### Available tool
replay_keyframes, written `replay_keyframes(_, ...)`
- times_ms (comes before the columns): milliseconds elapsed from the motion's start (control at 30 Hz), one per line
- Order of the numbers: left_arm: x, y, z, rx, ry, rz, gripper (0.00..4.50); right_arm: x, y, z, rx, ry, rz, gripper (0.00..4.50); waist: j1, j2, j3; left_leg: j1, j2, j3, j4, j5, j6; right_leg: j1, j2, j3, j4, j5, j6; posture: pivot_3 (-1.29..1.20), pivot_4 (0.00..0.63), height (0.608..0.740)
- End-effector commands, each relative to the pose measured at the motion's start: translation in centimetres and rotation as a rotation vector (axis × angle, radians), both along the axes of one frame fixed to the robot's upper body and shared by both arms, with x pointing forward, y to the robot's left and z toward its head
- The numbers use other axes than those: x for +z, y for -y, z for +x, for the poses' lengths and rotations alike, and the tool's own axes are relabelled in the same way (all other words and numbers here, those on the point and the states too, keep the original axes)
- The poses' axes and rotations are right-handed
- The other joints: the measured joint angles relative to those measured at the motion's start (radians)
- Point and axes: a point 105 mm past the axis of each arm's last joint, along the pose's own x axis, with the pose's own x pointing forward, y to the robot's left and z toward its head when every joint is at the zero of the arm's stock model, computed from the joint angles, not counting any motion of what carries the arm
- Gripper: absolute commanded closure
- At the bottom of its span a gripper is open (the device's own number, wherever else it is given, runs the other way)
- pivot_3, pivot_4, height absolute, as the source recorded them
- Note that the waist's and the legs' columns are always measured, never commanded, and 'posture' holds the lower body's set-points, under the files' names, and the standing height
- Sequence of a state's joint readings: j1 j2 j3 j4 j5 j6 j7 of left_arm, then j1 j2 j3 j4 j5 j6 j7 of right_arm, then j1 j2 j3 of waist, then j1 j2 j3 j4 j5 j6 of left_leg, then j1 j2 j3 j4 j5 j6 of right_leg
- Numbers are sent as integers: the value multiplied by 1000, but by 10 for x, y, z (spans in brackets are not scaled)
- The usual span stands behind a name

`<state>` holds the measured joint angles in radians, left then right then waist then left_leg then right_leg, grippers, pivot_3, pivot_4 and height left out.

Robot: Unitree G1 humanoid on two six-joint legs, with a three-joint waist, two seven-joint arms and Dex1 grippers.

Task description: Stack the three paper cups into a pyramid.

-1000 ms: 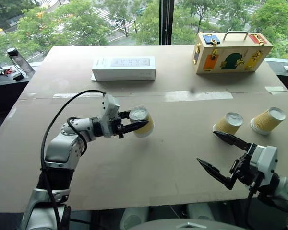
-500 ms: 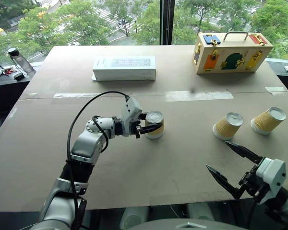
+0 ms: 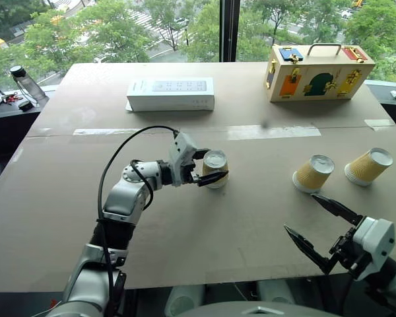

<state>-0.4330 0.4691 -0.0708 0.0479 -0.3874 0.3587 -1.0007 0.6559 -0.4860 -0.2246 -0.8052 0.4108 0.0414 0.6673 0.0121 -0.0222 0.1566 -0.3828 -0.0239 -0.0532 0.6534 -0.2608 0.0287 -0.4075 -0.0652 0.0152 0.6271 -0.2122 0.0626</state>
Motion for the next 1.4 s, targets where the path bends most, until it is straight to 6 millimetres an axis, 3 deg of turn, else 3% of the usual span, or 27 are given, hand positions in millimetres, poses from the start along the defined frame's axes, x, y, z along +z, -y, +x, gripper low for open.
replay_keyframes(33, 37, -15, -12, -6, 71, -119, 17, 17, 19, 10, -128, 74, 27, 0, -1, 0, 0, 0, 0, 0, 0, 0, 0, 0, 0, 0, 0, 0, 0, 0, 150, 740)
replay_keyframes(167, 61, -22, -39, -87, 61, -197, 17, 25, 59, 32, -358, 117, 6, 0, 1, 0, 0, 0, 0, 0, 0, 0, 0, 0, -1, 0, 0, -1, -3, 0, 150, 740)
replay_keyframes(333, 90, 2, -80, -338, 4, -242, 17, 30, 105, 61, -567, 112, -33, 0, 3, 0, 0, -1, -1, 1, 1, 0, 0, 0, -2, 0, 0, -2, -4, 0, 150, 740)
replay_keyframes(467, 92, 16, -103, -464, -5, -170, 17, 31, 139, 81, -717, 84, -45, 0, 0, 1, 0, 0, -1, 1, 1, 0, 0, 0, 0, 1, 1, -2, -4, 0, 150, 740)
replay_keyframes(633, 82, 17, -108, -452, -10, -134, 17, 25, 164, 99, -813, 6, 27, 0, -9, 4, 0, 1, 0, 3, 0, 0, 0, 0, 1, 3, 1, -2, -5, 0, 150, 740)
replay_keyframes(800, 78, 17, -113, -436, -15, -135, 17, 25, 171, 107, -847, -1, 53, 0, -14, 4, 0, 1, 0, 4, 0, 0, 0, 0, 1, 4, 1, -2, -4, 0, 150, 740)
replay_keyframes(1233, 71, 23, -119, -412, -2, -134, 17, 25, 165, 114, -824, -9, 85, 0, -23, 4, 0, 1, 0, 4, 0, 0, 0, 0, 1, 4, 1, -1, -4, 0, 150, 740)
replay_keyframes(1300, 73, 28, -124, -415, 4, -134, 17, 28, 158, 115, -781, -3, 111, 0, -23, 4, 0, 1, 0, 4, 0, 0, 0, 0, 1, 4, 1, -1, -3, 0, 150, 740)
replay_keyframes(1400, 78, 34, -131, -413, 13, -135, 17, 39, 119, 106, -525, -8, 201, 0, -22, 4, 0, 1, 0, 4, 0, 0, 0, 0, 1, 4, 1, 0, -2, 0, 150, 740)
